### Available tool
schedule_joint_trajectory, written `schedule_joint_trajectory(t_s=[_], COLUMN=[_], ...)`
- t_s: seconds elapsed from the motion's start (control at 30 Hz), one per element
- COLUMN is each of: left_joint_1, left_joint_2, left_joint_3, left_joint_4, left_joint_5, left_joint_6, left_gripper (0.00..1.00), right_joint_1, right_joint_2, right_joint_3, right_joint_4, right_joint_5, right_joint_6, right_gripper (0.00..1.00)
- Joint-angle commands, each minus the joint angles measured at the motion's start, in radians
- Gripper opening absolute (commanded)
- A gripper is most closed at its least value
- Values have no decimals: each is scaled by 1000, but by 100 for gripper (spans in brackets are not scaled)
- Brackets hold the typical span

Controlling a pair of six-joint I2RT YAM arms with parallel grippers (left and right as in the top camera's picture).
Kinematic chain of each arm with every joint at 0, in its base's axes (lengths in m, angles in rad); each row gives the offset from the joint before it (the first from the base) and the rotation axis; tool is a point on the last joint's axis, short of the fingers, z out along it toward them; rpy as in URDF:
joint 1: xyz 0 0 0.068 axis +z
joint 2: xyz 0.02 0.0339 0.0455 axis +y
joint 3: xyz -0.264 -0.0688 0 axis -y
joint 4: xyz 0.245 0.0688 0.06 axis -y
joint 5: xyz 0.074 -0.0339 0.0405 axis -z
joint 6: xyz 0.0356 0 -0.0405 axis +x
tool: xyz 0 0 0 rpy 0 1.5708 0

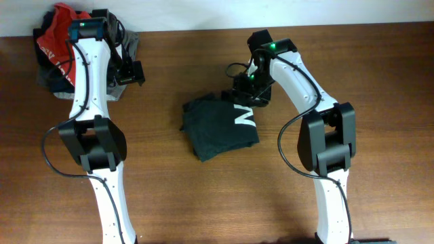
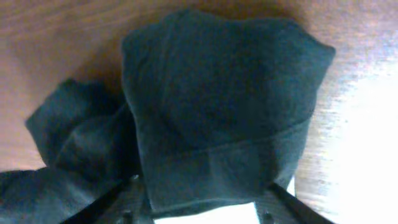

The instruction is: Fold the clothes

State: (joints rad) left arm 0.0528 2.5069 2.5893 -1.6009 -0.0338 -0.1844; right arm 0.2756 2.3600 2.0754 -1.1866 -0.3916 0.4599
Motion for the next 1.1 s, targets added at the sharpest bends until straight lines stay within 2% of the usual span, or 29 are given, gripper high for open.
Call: schedule_joint_trajectory(t_s=[0.0,0.13,0.2,0.23,0.27,0.4,0.7,1.07], left_joint_1=[2,2,2,2,2,2,2,2], left_joint_2=[-33,-33,-33,-33,-33,-33,-33,-33], left_joint_3=[14,14,14,14,14,14,14,14], left_joint_4=[2,2,3,4,6,6,10,10], left_joint_5=[3,3,3,3,3,3,3,3], left_joint_6=[-13,-12,-12,-13,-13,-12,-13,-13], left_gripper=[99,99,99,99,99,99,99,99], right_joint_1=[6,6,6,6,6,7,42,154], right_joint_2=[3,3,3,3,3,3,3,3], right_joint_3=[-6,-6,-6,-6,-6,13,50,50], right_joint_4=[18,26,33,39,46,73,215,307], right_joint_5=[-18,-21,-21,-21,-24,-31,-343,-371], right_joint_6=[-2,-2,-2,-2,-3,-10,-32,-33], right_gripper=[53,33,18,8,4,4,4,4])
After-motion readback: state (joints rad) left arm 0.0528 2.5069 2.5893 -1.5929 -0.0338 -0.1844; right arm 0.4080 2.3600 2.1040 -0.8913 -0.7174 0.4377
